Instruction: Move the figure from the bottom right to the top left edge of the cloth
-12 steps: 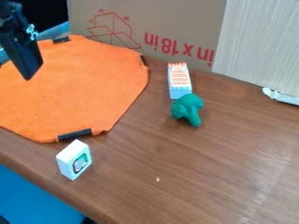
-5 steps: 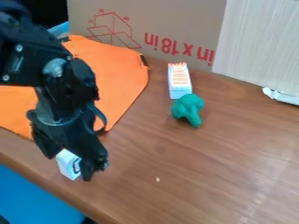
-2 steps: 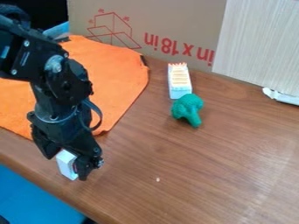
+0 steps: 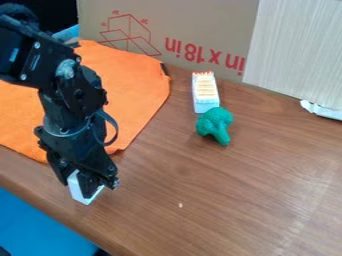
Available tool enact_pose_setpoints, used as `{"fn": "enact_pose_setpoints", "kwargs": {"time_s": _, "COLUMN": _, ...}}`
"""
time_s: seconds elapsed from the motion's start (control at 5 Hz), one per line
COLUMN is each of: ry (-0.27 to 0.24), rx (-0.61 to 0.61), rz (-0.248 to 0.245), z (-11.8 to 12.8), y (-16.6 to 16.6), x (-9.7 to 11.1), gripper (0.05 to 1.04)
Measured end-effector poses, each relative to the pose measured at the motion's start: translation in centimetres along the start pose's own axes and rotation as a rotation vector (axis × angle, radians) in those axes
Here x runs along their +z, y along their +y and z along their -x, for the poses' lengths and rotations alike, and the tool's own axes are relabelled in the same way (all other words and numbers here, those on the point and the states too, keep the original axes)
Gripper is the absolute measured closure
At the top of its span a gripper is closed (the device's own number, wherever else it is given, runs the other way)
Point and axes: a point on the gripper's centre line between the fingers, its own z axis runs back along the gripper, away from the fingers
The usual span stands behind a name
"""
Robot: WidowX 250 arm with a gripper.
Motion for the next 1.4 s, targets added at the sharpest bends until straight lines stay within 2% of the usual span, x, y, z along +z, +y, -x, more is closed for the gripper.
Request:
{"fn": "enact_pose_setpoints", "kwargs": {"time_s": 0.2, "ry": 0.019, "rx": 0.019, "rz": 0.036, "z": -0.6, "y": 0.5, "x": 0.3, "gripper": 0.661}}
{"fn": "enact_pose_setpoints", "kwargs": {"time_s": 0.6, "ry": 0.042, "rx": 0.164, "rz": 0.075, "z": -4.3, "y": 2.0, "x": 2.1, "gripper": 0.661}}
{"fn": "enact_pose_setpoints", "kwargs": {"time_s": 0.8, "ry": 0.039, "rx": 0.273, "rz": 0.064, "z": -6.5, "y": 3.6, "x": 2.3, "gripper": 0.661}}
{"fn": "enact_pose_setpoints", "kwargs": {"time_s": 1.0, "ry": 0.087, "rx": 0.382, "rz": 0.034, "z": -8.5, "y": 5.0, "x": 0.8, "gripper": 0.661}}
{"fn": "enact_pose_setpoints", "kwargs": {"time_s": 1.4, "ry": 0.083, "rx": 0.568, "rz": 0.014, "z": -13.1, "y": 8.9, "x": 0.2, "gripper": 0.661}}
